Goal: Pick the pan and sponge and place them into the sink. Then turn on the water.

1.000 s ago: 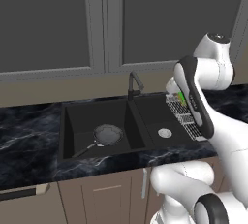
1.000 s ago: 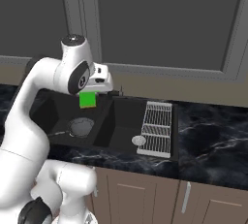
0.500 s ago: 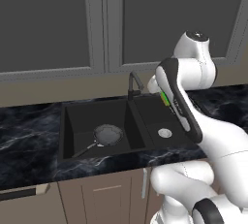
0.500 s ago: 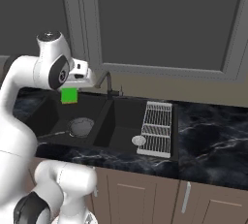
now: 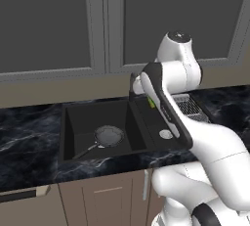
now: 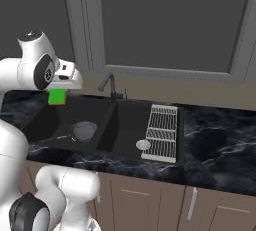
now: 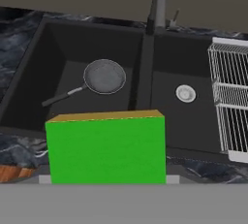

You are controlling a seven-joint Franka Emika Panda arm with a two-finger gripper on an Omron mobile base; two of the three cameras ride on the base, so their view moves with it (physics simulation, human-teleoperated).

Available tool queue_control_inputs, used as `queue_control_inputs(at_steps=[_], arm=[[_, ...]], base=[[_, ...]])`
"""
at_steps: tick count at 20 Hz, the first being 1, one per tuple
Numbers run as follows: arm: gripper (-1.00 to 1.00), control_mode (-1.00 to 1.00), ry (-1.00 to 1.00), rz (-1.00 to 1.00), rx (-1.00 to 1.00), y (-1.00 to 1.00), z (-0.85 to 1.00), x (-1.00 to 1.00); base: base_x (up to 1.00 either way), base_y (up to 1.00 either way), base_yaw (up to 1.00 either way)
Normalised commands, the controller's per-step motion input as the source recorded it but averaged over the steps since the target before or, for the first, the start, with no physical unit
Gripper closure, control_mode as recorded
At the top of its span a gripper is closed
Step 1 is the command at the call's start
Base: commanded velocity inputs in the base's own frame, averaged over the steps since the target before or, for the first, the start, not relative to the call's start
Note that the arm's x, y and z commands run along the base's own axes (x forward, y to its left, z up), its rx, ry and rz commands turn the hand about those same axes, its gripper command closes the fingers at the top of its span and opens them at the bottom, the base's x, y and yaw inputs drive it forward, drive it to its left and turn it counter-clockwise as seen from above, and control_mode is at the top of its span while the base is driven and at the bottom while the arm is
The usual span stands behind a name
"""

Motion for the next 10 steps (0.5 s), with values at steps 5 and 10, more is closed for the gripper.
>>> queue_control_inputs(at_steps=[5,10], arm=[[1.0,-1.0,0.0,-0.07,0.02,0.42,0.0,0.0],[1.0,-1.0,0.0,-0.04,0.03,0.48,-0.06,0.06]], base=[[0.0,0.0,0.0],[0.0,0.0,0.0]])
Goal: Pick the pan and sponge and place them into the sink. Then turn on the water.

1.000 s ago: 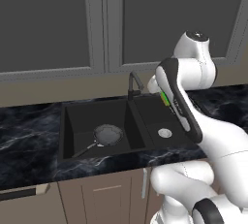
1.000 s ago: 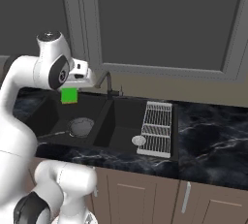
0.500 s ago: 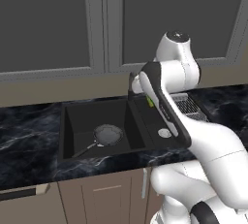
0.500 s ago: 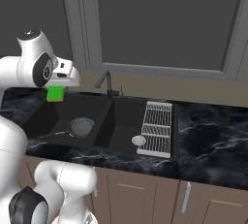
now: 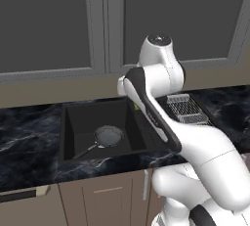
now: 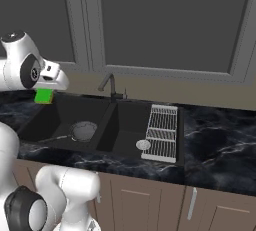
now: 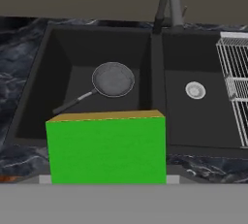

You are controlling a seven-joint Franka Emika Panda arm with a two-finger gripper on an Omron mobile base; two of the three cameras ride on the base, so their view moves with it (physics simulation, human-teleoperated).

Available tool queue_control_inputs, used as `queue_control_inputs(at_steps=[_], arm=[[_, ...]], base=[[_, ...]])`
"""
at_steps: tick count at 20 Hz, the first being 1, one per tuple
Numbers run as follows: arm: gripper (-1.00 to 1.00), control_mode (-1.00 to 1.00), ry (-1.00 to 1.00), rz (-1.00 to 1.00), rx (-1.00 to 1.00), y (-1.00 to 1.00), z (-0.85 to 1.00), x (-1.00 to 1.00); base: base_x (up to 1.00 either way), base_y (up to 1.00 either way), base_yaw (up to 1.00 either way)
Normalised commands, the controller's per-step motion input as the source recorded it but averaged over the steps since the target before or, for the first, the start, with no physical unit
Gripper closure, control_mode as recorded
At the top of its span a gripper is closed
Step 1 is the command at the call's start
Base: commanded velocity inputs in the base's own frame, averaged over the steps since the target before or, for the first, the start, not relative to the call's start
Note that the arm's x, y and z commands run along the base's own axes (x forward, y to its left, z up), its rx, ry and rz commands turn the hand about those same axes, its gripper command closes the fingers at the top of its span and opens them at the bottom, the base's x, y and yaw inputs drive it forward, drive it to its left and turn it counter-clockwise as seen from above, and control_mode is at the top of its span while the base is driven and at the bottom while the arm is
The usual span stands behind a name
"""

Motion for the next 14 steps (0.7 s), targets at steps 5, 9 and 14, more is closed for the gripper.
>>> queue_control_inputs(at_steps=[5,9,14], arm=[[1.0,-1.0,0.03,-0.03,0.05,0.37,-0.14,0.2],[1.0,-1.0,0.09,-0.01,0.04,0.24,-0.17,0.36],[1.0,-1.0,0.04,0.0,0.02,0.25,-0.21,0.37]], base=[[0.0,0.0,0.0],[0.0,0.0,0.0],[0.0,0.0,0.0]])
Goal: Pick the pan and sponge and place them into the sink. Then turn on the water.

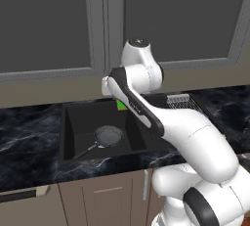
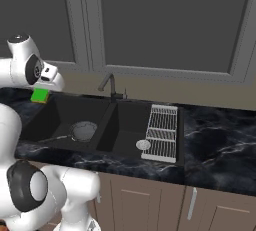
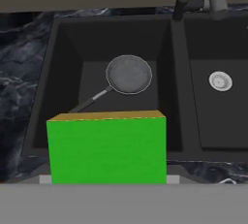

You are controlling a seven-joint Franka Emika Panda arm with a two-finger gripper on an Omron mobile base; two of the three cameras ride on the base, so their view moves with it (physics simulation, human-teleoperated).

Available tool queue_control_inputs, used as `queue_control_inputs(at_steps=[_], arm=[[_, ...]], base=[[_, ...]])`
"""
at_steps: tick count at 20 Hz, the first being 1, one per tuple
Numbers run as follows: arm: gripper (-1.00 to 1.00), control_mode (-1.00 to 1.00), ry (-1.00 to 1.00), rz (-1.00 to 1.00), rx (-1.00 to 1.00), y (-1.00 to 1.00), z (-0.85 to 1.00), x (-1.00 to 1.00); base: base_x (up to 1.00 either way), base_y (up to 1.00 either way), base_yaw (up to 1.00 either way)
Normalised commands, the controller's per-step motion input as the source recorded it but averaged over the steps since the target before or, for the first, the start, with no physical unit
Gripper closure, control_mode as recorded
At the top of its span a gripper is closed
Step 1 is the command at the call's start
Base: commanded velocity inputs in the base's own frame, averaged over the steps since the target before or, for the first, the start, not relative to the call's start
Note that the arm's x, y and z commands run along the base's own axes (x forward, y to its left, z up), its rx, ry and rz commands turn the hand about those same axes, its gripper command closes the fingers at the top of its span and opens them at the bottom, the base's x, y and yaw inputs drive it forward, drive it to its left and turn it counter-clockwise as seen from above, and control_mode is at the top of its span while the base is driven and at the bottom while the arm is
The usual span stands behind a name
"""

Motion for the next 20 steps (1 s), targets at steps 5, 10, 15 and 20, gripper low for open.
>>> queue_control_inputs(at_steps=[5,10,15,20], arm=[[1.0,-1.0,0.0,0.0,0.0,0.29,-0.28,0.25],[1.0,-1.0,0.0,-0.01,0.0,0.1,-0.38,0.18],[1.0,-1.0,0.02,-0.02,0.03,0.01,-0.37,0.19],[1.0,-1.0,0.05,-0.04,0.03,0.02,-0.33,0.21]], base=[[0.0,0.0,0.0],[0.0,0.0,0.0],[0.0,0.0,0.0],[0.0,0.0,0.0]])
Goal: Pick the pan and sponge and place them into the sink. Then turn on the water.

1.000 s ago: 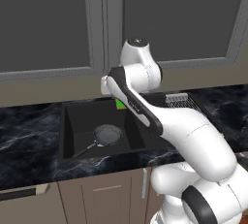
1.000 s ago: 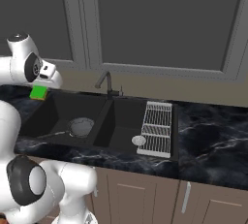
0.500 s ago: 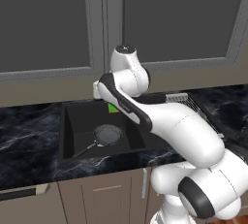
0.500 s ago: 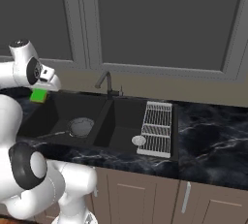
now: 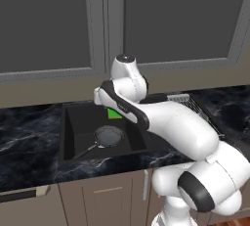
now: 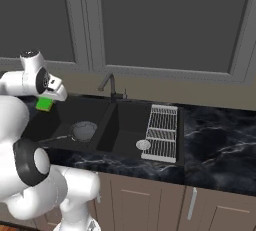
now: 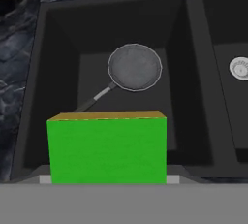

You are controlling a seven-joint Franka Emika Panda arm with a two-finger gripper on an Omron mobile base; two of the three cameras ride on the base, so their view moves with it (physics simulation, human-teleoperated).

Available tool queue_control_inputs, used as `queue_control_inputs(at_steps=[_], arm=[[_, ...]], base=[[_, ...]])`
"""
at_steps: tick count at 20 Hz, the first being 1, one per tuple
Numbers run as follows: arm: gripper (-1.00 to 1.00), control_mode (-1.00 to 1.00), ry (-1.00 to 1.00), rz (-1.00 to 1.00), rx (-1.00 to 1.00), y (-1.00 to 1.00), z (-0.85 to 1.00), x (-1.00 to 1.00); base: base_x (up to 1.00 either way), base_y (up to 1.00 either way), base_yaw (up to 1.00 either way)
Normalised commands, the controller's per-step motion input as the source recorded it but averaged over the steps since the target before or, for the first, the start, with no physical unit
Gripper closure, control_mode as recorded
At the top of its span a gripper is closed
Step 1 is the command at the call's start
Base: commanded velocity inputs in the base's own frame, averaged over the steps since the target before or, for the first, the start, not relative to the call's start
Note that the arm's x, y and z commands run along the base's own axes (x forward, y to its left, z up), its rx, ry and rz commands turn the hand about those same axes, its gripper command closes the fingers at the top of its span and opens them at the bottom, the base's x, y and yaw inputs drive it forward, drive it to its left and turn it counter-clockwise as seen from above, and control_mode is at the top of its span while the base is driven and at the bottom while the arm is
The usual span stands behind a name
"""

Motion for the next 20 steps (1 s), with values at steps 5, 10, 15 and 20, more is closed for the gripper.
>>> queue_control_inputs(at_steps=[5,10,15,20], arm=[[1.0,-1.0,0.05,-0.04,0.02,0.04,-0.34,0.25],[1.0,-1.0,0.04,-0.04,0.02,0.03,-0.33,0.27],[1.0,-1.0,0.02,-0.04,0.01,0.0,-0.32,0.29],[1.0,-1.0,0.02,-0.03,0.01,0.0,-0.33,0.29]], base=[[0.0,0.0,0.0],[0.0,0.0,0.0],[0.0,0.0,0.0],[0.0,0.0,0.0]])
